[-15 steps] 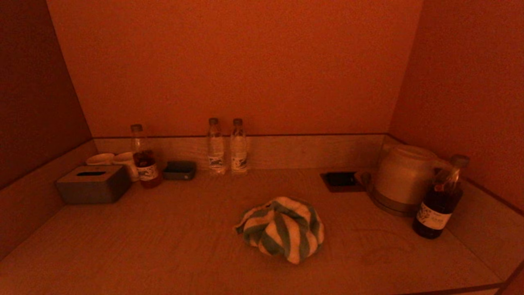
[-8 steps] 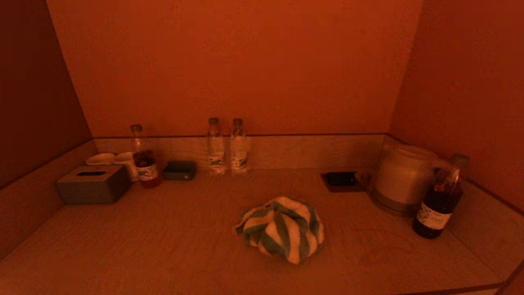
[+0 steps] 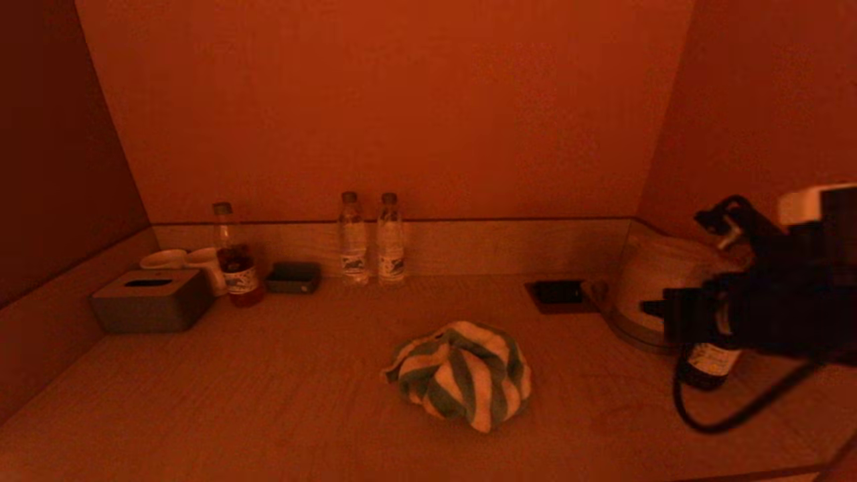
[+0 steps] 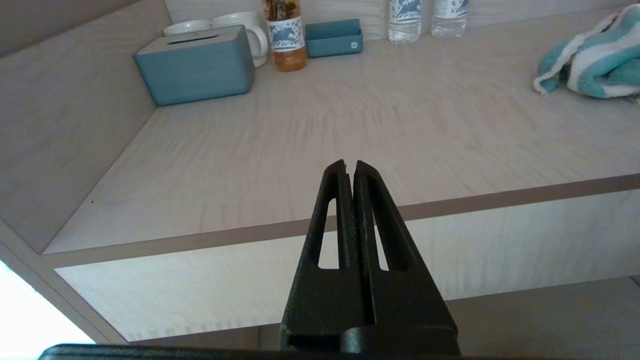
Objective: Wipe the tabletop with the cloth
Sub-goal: Pick up the tablecloth
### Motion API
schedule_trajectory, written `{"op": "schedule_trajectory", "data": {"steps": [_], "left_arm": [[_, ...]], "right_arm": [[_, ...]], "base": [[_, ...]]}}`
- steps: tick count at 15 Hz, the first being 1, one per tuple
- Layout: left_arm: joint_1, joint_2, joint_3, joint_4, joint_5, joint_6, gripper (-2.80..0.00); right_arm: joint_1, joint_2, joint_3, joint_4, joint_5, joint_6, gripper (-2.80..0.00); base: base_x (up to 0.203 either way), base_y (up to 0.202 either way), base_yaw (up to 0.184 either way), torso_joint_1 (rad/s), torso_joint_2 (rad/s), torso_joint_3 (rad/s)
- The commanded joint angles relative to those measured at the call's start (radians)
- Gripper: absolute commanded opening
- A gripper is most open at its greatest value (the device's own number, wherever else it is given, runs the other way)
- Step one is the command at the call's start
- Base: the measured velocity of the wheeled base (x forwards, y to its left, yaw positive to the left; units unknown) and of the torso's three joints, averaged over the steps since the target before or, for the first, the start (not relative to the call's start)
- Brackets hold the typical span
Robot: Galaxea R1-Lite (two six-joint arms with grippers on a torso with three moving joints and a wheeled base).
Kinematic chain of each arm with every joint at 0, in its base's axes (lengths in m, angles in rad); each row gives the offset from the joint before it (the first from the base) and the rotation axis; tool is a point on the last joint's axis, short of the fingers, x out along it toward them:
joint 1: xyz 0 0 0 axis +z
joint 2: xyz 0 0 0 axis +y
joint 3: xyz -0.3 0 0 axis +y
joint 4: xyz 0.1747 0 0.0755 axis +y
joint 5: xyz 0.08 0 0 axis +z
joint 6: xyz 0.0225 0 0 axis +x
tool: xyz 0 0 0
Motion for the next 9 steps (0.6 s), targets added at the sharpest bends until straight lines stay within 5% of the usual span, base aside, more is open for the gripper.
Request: {"op": "schedule_trajectory", "data": {"steps": [1,3,7,9], "left_arm": [[0.000,0.000,0.000,0.000,-0.001,0.000,-2.80],[0.000,0.000,0.000,0.000,-0.001,0.000,-2.80],[0.002,0.000,0.000,0.000,-0.001,0.000,-2.80],[0.002,0.000,0.000,0.000,-0.001,0.000,-2.80]], "right_arm": [[0.015,0.176,-0.060,-0.043,0.031,0.068,-2.80],[0.021,0.181,-0.066,-0.038,0.032,0.079,-2.80],[0.228,0.385,-0.225,0.022,0.034,0.207,-2.80],[0.266,0.392,-0.240,0.055,0.034,0.227,-2.80]], "base": [[0.000,0.000,0.000,0.000,0.00,0.000],[0.000,0.000,0.000,0.000,0.00,0.000],[0.000,0.000,0.000,0.000,0.00,0.000],[0.000,0.000,0.000,0.000,0.00,0.000]]}}
